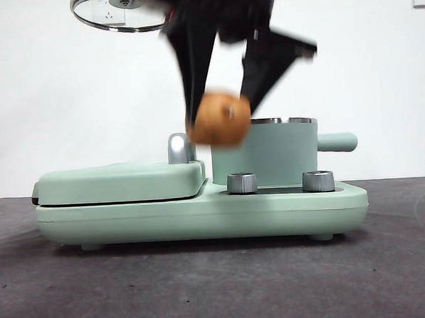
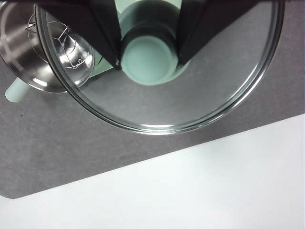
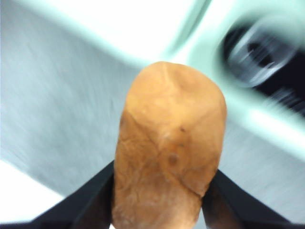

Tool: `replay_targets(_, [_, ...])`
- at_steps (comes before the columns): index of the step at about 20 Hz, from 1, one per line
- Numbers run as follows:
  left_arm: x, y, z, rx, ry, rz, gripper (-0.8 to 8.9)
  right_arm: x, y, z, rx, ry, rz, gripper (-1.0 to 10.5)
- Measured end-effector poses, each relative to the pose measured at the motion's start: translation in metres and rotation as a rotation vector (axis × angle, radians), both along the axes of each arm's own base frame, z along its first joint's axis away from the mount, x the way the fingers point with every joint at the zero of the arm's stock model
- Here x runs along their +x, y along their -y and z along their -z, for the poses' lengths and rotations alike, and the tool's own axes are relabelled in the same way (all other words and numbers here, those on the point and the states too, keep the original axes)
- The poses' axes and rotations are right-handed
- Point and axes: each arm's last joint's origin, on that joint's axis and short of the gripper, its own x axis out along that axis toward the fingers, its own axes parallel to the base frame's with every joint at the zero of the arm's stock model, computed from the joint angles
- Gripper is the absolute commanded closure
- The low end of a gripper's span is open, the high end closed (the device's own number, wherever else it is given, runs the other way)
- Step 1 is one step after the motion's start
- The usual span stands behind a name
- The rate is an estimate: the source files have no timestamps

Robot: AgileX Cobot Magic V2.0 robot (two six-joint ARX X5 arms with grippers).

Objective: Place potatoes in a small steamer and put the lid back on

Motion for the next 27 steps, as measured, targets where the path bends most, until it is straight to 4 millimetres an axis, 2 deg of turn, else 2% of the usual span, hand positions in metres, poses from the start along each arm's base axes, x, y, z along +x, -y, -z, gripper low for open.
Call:
replay_targets(4, [0.000, 0.000, 0.000, 0.000, 0.001, 0.000, 7.28, 0.045, 0.039, -0.062, 0.108, 0.180, 0.095, 8.4])
replay_targets(6, [0.000, 0.000, 0.000, -0.001, 0.004, 0.000, 7.28, 0.071, 0.060, -0.077, 0.140, 0.225, 0.146, 8.4])
replay_targets(7, [0.000, 0.000, 0.000, -0.001, 0.003, 0.001, 7.28, 0.080, 0.065, -0.079, 0.149, 0.227, 0.159, 8.4])
replay_targets(10, [0.000, 0.002, 0.000, -0.001, 0.003, 0.005, 7.28, 0.105, 0.076, -0.072, 0.149, 0.216, 0.181, 8.4])
replay_targets(13, [-0.001, 0.003, 0.000, -0.001, 0.003, 0.008, 7.28, 0.124, 0.075, -0.055, 0.126, 0.189, 0.175, 8.4])
replay_targets(20, [-0.001, 0.004, 0.000, -0.001, 0.003, 0.012, 7.28, 0.157, 0.062, 0.009, 0.035, 0.076, 0.116, 8.3])
replay_targets(21, [-0.001, 0.004, 0.000, -0.001, 0.003, 0.013, 7.28, 0.160, 0.061, 0.015, 0.028, 0.064, 0.113, 8.1])
replay_targets(24, [-0.001, 0.004, 0.000, -0.001, 0.003, 0.013, 7.28, 0.162, 0.060, 0.020, 0.021, 0.055, 0.109, 5.8])
replay_targets(25, [-0.001, 0.004, 0.000, -0.001, 0.003, 0.013, 7.28, 0.162, 0.060, 0.020, 0.023, 0.058, 0.109, 5.3])
replay_targets(27, [-0.001, 0.004, 0.000, 0.000, 0.001, 0.013, 7.28, 0.161, 0.060, 0.016, 0.020, 0.054, 0.110, 5.2])
